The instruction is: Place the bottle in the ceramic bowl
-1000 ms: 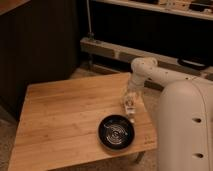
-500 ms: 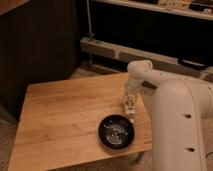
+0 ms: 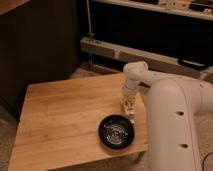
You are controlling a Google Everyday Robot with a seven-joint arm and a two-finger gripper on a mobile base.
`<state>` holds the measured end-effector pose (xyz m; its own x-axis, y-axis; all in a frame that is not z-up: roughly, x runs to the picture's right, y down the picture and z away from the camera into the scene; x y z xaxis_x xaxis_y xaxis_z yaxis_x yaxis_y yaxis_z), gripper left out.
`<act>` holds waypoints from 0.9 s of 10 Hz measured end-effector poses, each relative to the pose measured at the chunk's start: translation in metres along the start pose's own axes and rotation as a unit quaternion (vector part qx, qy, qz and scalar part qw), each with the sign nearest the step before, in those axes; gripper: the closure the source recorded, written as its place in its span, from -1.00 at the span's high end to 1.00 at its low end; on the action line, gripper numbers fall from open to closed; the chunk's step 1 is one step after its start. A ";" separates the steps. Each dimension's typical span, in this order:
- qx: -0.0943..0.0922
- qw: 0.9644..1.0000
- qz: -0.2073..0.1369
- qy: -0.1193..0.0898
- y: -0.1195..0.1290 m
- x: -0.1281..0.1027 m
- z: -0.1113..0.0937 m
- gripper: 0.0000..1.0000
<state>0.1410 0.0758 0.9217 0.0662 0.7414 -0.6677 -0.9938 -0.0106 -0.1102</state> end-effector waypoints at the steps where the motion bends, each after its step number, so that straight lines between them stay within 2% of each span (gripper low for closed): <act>1: 0.002 1.000 0.000 -0.018 0.002 0.001 -0.012 -0.98; 2: 0.002 1.000 -0.001 -0.029 0.004 0.002 -0.022 -1.00; 4: -0.005 0.997 -0.003 -0.077 0.007 0.009 -0.069 -1.00; 6: -0.015 0.994 -0.003 -0.109 0.010 0.016 -0.095 -1.00; 7: -0.017 0.993 -0.001 -0.119 0.008 0.020 -0.102 -1.00; 9: -0.035 0.992 0.005 -0.118 0.008 0.026 -0.105 -1.00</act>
<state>0.1441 0.0246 0.8266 0.0258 0.8777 -0.4786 -0.9850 -0.0594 -0.1619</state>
